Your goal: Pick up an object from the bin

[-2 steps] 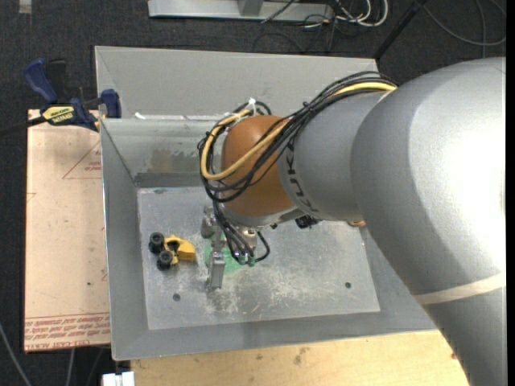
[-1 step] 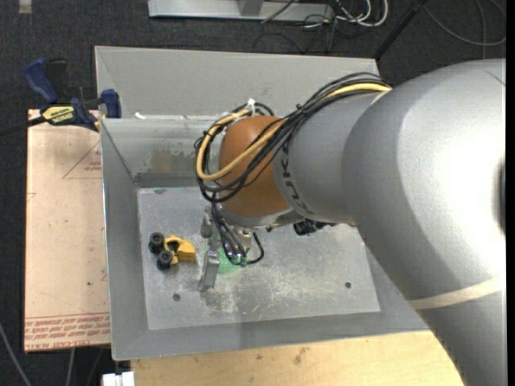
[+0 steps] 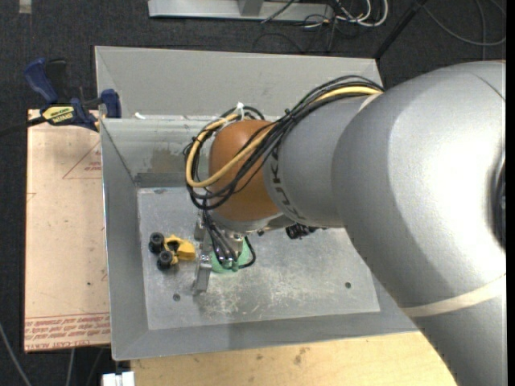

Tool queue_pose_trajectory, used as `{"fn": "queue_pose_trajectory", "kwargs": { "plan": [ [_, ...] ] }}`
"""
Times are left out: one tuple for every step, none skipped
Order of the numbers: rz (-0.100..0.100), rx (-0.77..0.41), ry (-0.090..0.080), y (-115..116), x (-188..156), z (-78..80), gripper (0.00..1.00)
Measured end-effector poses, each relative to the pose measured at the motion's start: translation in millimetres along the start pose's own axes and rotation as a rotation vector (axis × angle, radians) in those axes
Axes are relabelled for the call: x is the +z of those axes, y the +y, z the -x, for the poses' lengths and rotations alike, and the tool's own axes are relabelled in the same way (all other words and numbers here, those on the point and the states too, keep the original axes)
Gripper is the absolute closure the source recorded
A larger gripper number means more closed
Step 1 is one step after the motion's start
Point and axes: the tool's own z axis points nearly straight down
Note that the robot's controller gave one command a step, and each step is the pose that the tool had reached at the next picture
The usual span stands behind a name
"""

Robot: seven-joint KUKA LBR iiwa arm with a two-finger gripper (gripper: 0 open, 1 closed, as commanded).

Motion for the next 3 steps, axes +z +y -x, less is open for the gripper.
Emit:
{"fn": "queue_pose_trajectory", "kwargs": {
  "plan": [
    [0.001,0.111,-0.001,12.8,-0.2,0.0,0.00],
    [0.001,0.019,-0.001,34.1,-0.1,7.1,1.00],
    [0.001,0.019,-0.001,34.1,-0.1,7.1,1.00]
  ]
}}
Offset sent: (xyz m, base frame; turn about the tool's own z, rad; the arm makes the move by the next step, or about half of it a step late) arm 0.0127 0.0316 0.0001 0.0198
